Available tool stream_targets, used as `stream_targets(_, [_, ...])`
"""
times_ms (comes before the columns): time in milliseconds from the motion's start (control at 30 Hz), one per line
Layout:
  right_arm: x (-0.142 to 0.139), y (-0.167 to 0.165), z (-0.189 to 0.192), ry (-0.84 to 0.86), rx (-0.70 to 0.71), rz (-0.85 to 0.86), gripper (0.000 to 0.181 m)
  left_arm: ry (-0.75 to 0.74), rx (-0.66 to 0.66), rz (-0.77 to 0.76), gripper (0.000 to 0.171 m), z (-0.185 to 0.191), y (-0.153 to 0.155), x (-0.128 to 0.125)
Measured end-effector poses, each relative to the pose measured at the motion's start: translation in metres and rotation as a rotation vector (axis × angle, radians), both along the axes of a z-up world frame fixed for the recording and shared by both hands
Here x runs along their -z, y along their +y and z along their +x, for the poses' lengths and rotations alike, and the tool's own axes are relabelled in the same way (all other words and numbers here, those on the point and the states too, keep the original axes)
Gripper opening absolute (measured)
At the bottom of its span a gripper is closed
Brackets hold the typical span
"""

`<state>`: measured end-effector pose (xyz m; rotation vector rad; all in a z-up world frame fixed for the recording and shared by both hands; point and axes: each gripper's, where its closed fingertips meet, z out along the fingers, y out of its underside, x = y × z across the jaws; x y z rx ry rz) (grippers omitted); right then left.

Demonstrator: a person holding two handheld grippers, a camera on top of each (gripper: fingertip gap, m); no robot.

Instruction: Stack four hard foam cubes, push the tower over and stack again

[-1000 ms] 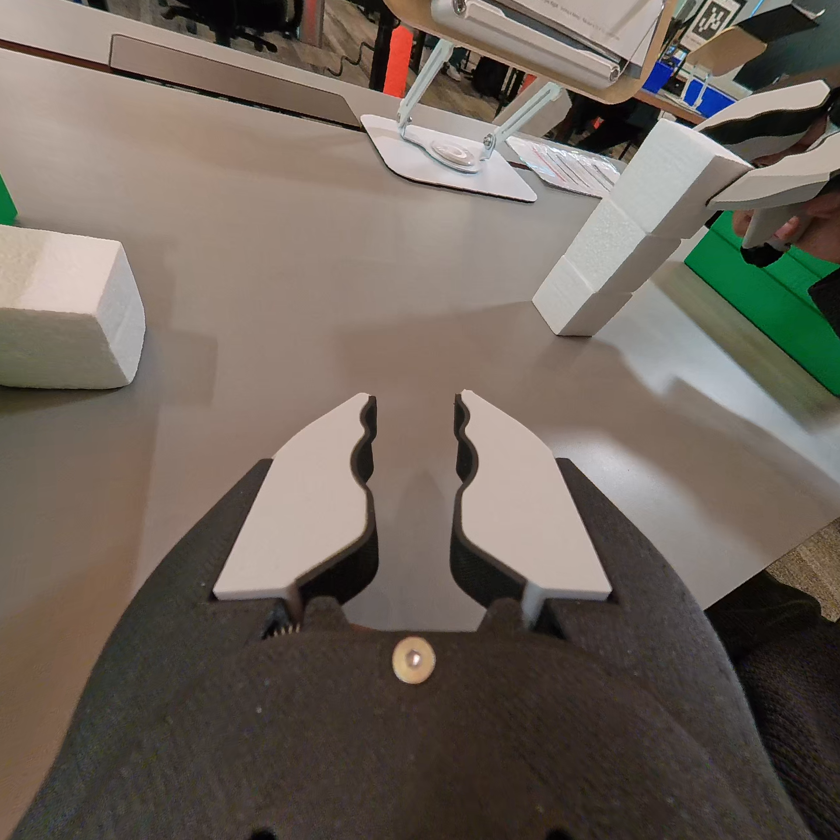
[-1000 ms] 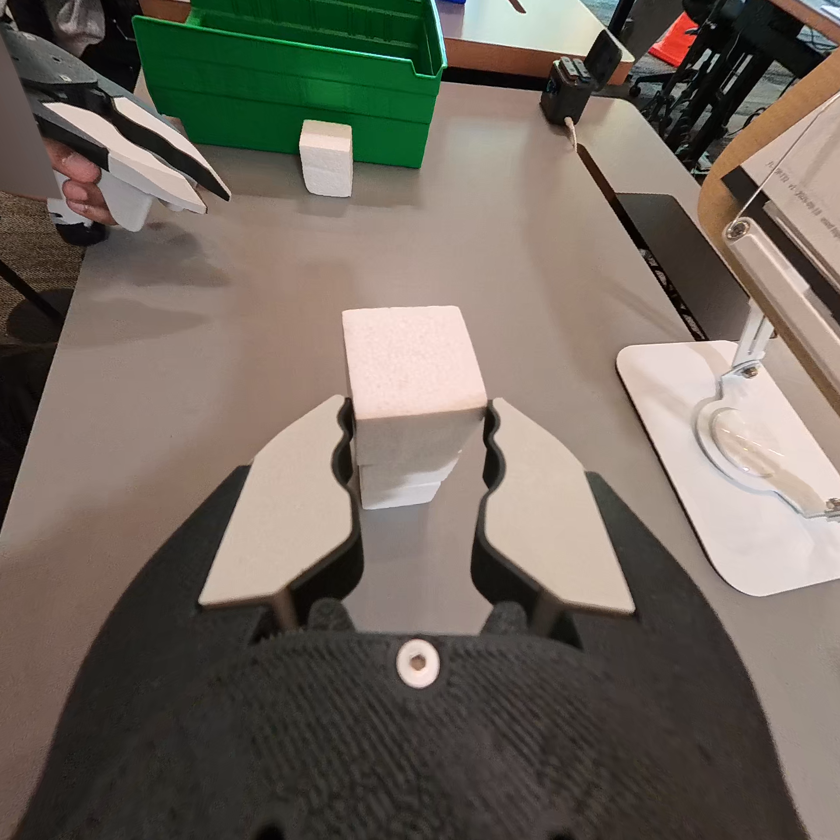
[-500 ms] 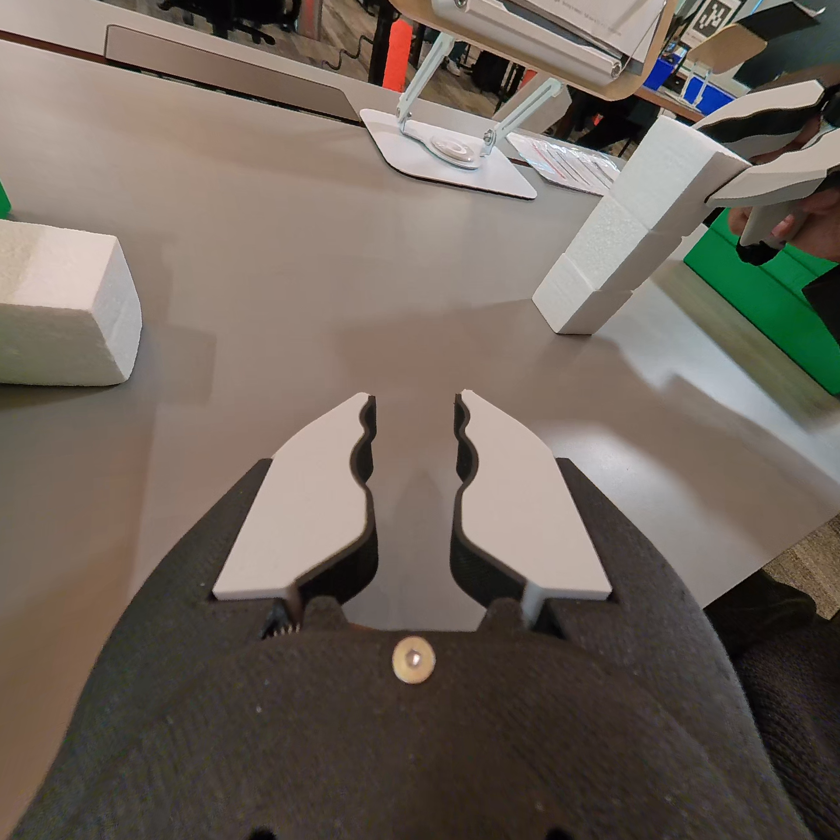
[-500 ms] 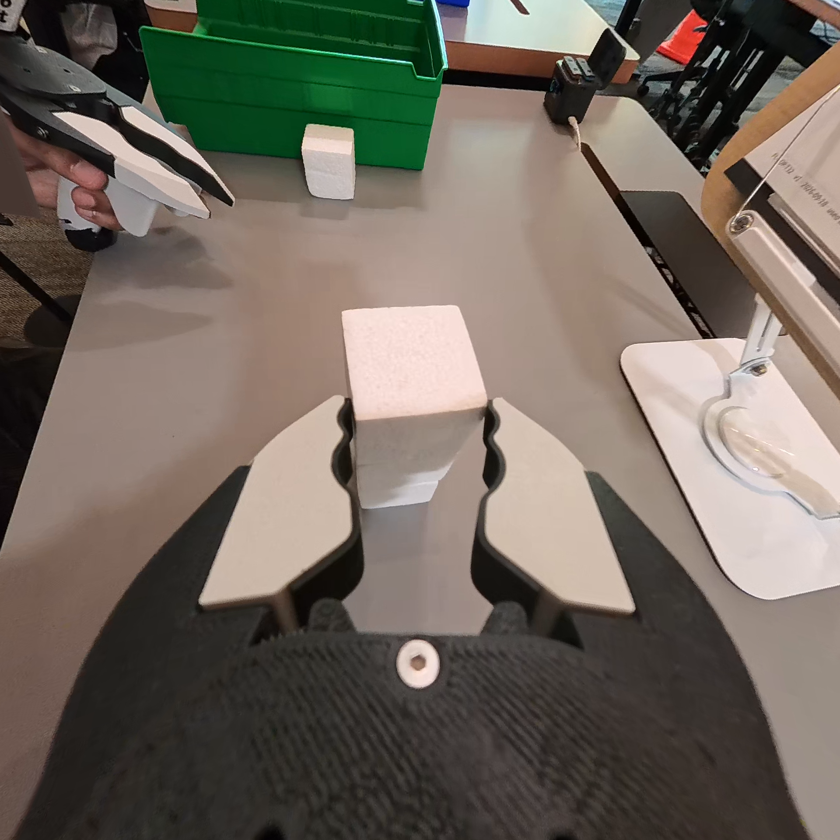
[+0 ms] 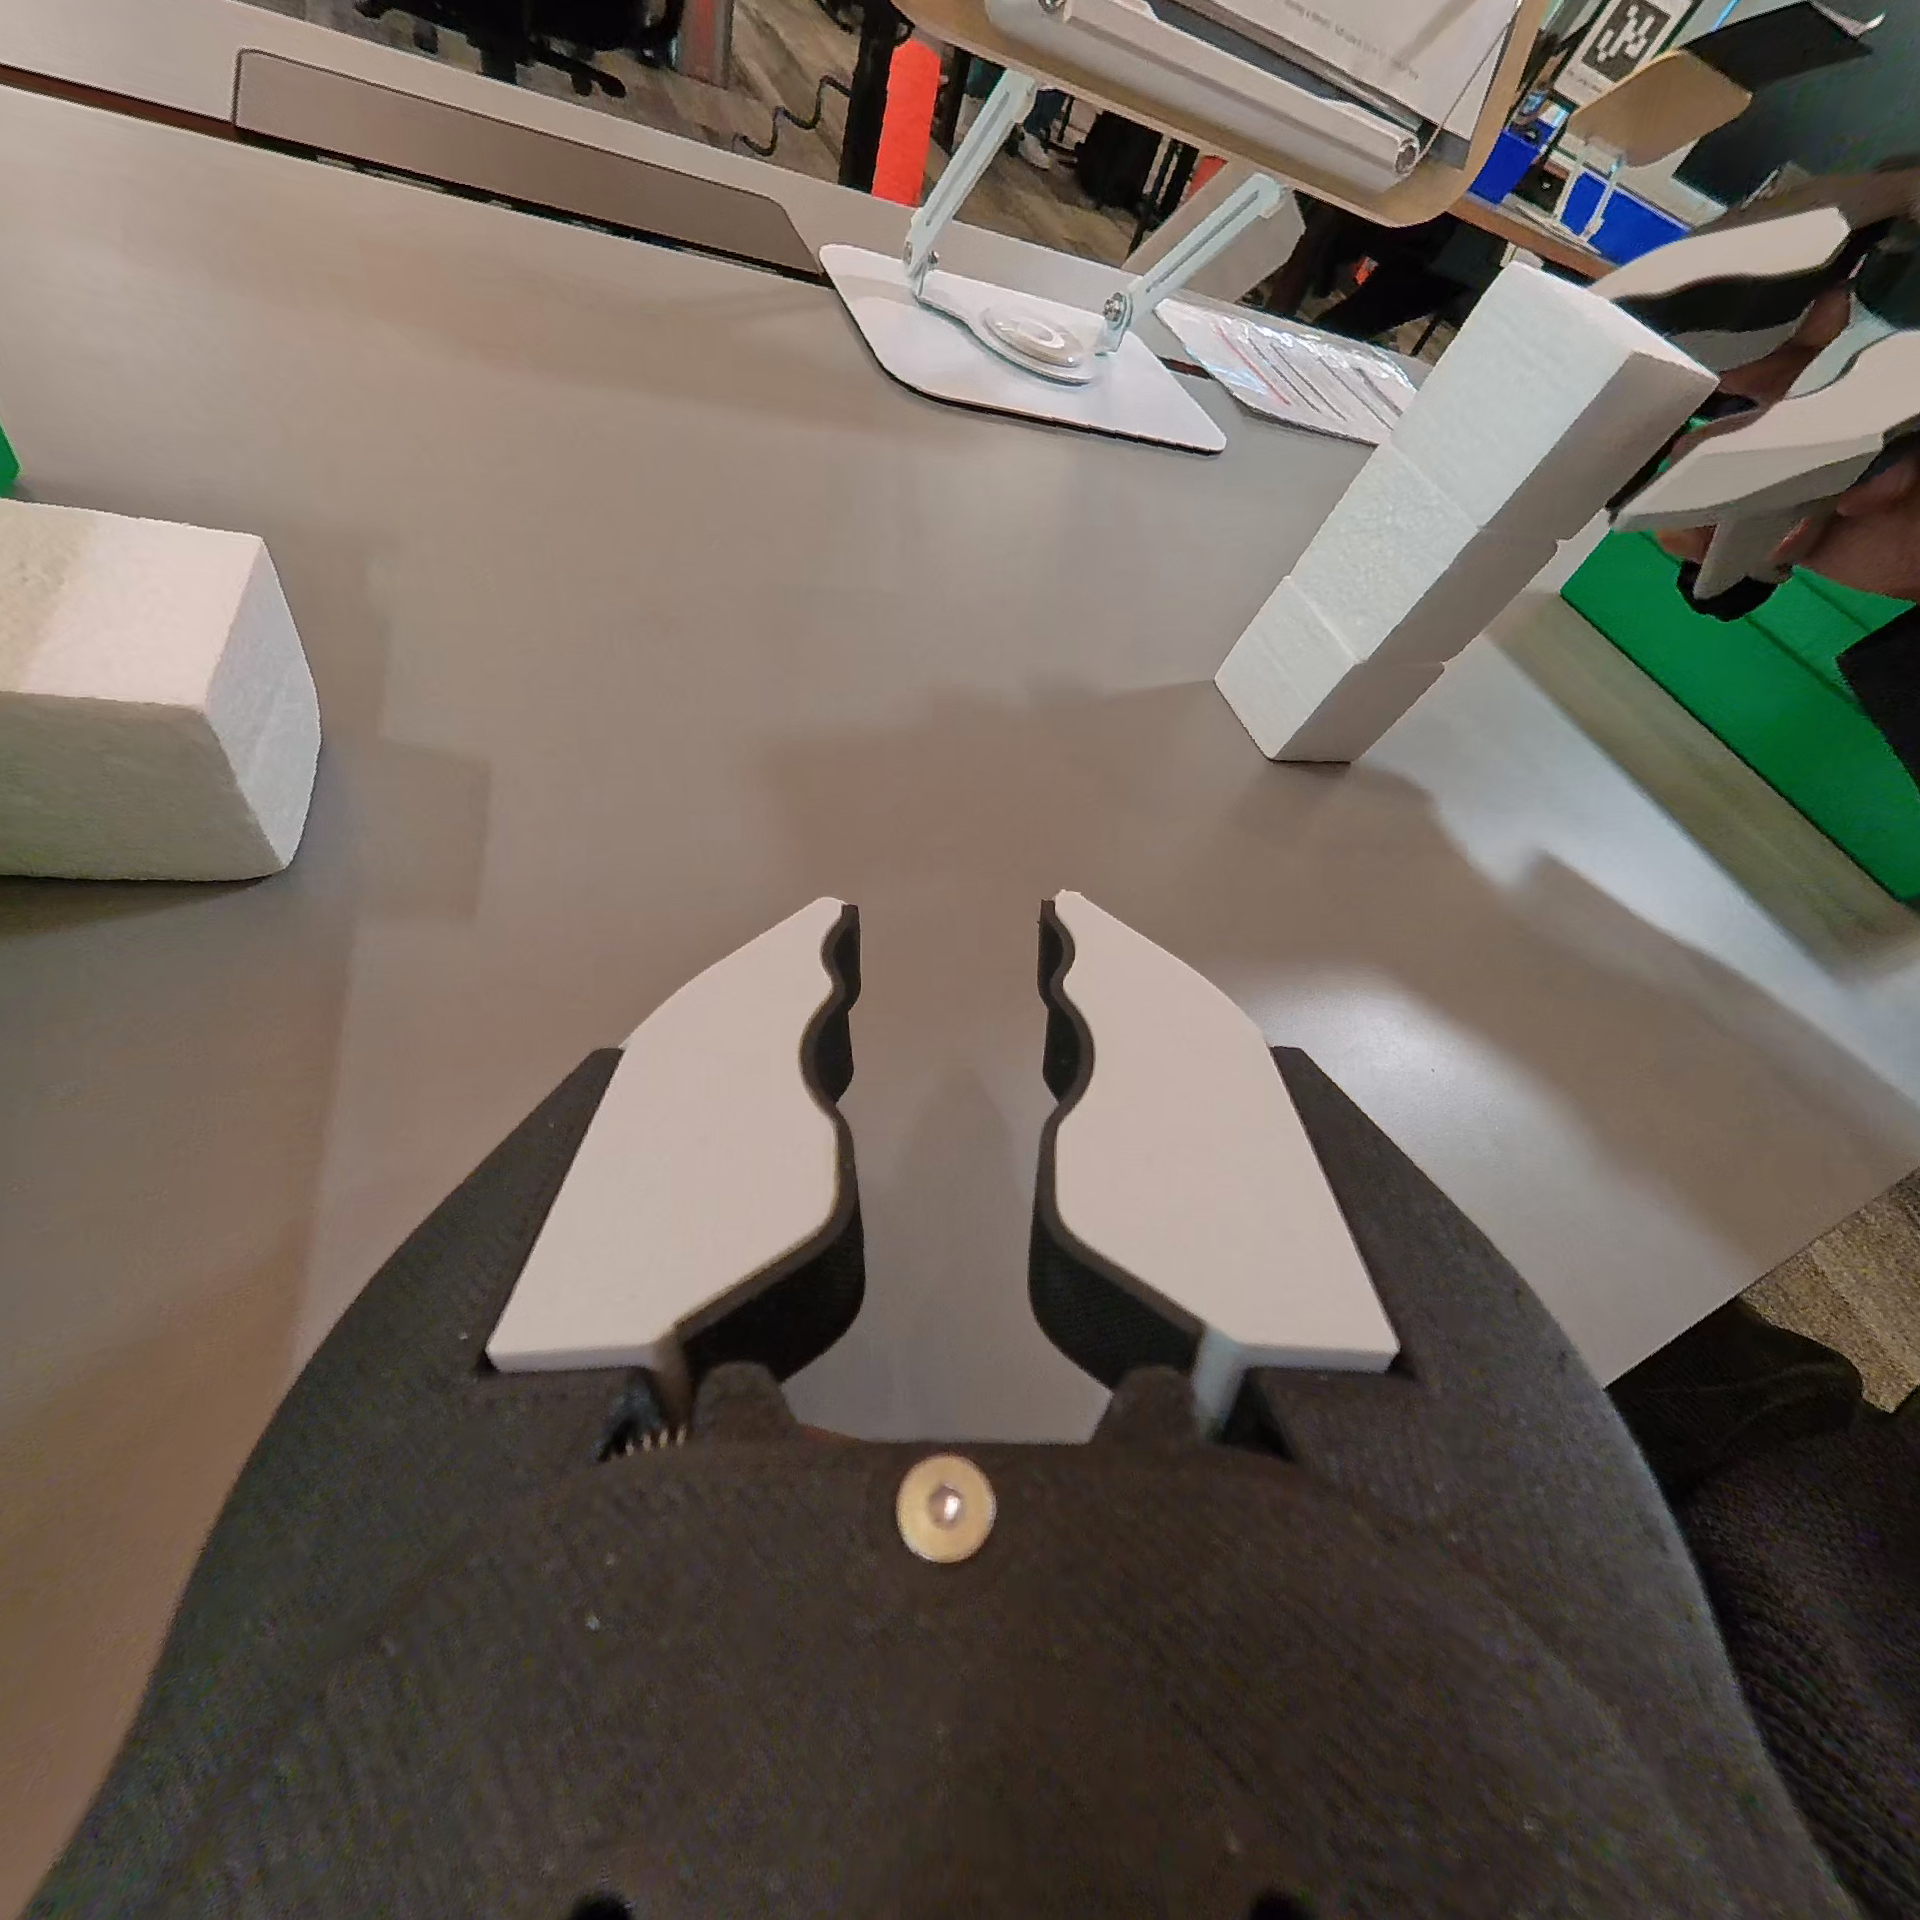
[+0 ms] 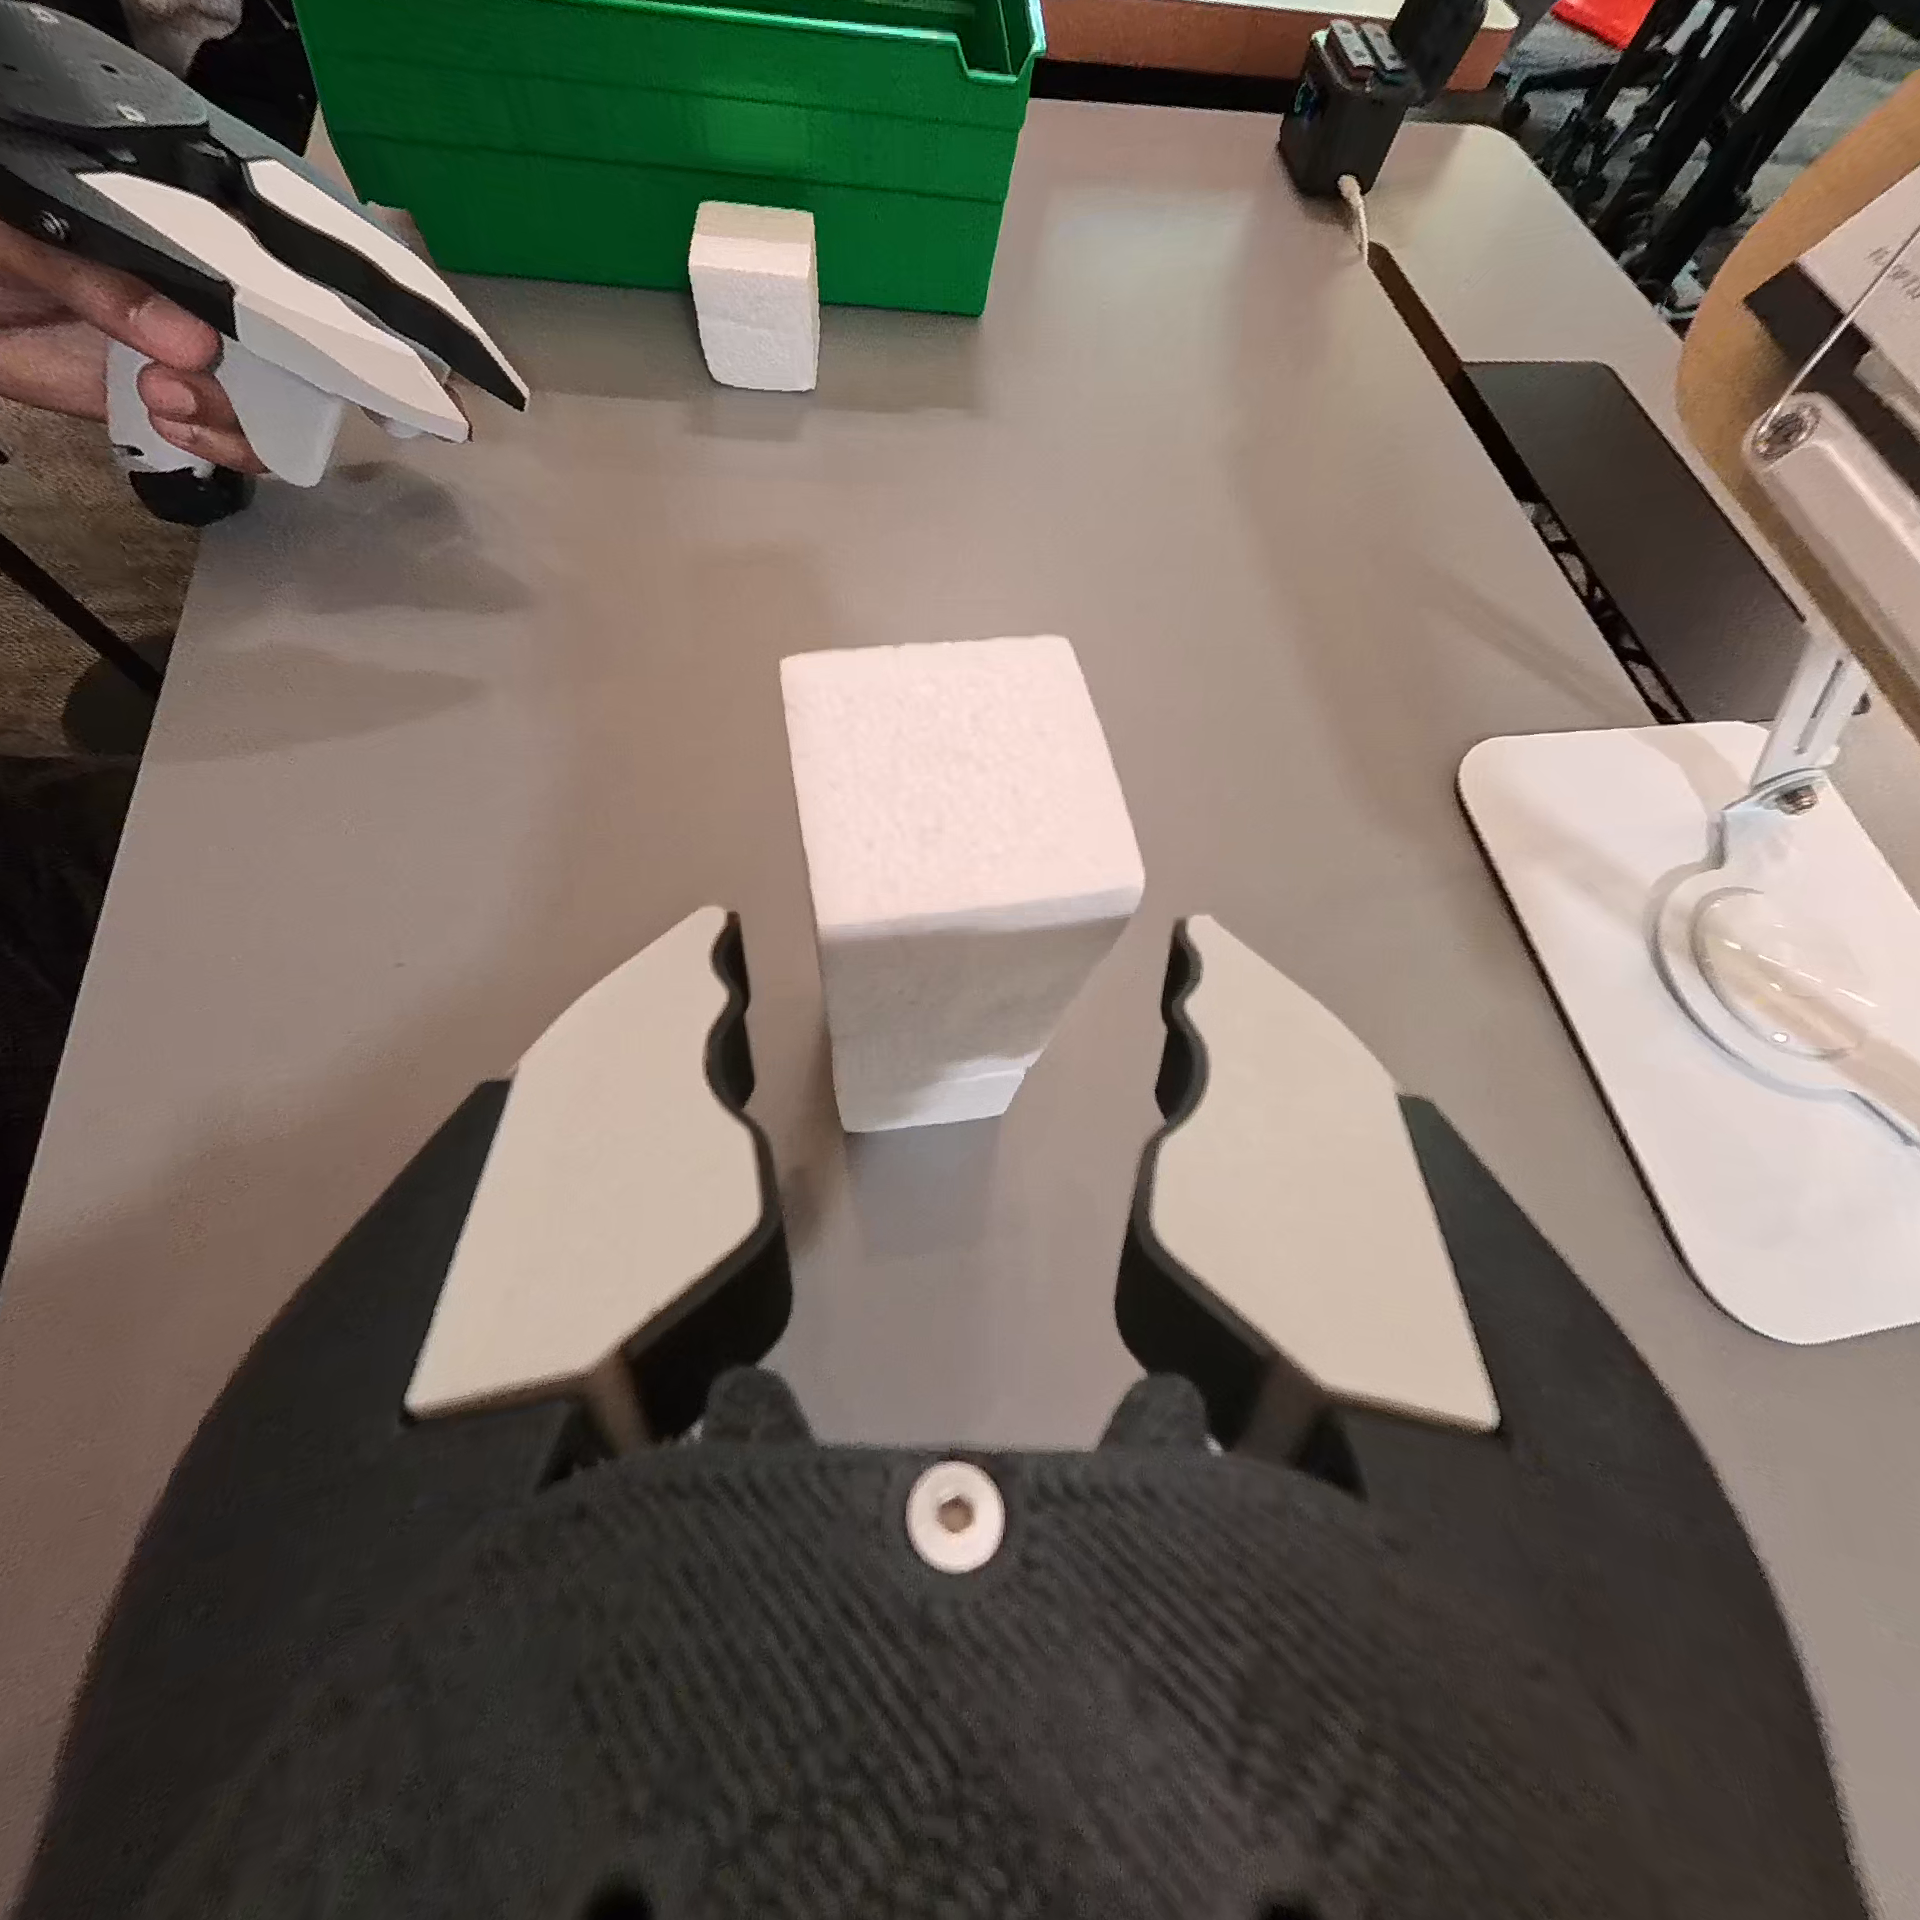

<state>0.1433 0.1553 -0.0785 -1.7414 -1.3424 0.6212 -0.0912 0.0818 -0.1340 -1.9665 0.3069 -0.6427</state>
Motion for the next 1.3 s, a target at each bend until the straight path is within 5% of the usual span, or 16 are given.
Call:
stream_targets(433, [0.034,0.001,0.000,-0.029,0.008,-0.063,0.073,0.003,0.001,0.000,0.034,0.000,0.000,0.000])
stream_targets(1300, [0.034,0.004,-0.003,0.043,0.040,-0.055,0.056,0.004,0.002,-0.002,0.034,0.000,0.000,0.000])
